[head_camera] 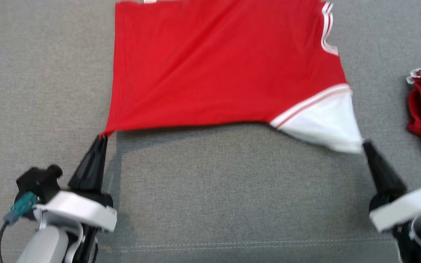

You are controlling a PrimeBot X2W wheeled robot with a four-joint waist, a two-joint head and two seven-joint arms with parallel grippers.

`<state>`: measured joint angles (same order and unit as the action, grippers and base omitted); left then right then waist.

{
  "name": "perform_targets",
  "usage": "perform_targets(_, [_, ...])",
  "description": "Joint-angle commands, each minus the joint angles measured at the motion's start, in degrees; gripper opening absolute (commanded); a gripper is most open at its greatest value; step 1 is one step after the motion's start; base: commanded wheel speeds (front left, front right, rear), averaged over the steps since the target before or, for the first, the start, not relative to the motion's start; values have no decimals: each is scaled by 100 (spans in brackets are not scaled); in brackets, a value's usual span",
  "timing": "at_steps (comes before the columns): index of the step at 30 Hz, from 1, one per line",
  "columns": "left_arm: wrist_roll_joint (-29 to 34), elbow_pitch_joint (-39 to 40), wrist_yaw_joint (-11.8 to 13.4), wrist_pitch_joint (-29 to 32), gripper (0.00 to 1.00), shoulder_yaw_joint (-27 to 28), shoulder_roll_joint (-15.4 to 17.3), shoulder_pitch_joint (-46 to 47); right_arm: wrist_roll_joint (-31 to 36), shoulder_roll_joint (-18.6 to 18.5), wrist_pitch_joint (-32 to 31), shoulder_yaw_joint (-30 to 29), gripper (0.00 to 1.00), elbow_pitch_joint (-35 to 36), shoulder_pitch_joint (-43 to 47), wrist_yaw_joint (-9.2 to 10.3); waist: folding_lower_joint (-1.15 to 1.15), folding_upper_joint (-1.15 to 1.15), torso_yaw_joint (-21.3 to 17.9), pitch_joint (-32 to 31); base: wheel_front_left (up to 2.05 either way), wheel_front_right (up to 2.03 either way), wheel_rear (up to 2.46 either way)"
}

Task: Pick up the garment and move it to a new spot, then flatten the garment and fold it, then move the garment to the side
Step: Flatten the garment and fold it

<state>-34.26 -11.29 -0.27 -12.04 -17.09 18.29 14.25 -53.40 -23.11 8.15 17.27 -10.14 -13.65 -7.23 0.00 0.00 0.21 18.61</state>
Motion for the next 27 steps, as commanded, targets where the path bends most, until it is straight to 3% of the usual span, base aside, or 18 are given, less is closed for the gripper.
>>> perform_targets(1, [-11, 248, 91, 21, 0, 243, 211, -123, 52, 29, -103, -20, 0, 226, 342, -25, 0, 0, 59, -184, 0, 0, 0])
perform_targets(10, [-174, 837, 481, 389, 0, 278, 301, -1131, 744, 907, -800, -723, 0, 451, 1567, -25, 0, 0, 6, -689, 0, 0, 0])
perform_targets(13, [-190, 916, 538, 416, 0, 301, 332, -1240, 573, 1217, -858, -858, 0, 727, 1734, -25, 0, 0, 6, -839, 0, 0, 0])
perform_targets(21, [-264, 787, 498, 656, 0, 232, 425, -1252, 661, 1438, -1036, -1160, 0, 734, 1961, -25, 0, 0, -50, -1019, 0, 0, 0])
perform_targets(27, [-382, 337, 435, 673, 0, 179, 321, -1197, 706, 1479, -1126, -966, 0, 380, 1913, -25, 0, 0, -110, -1047, 0, 0, 0])
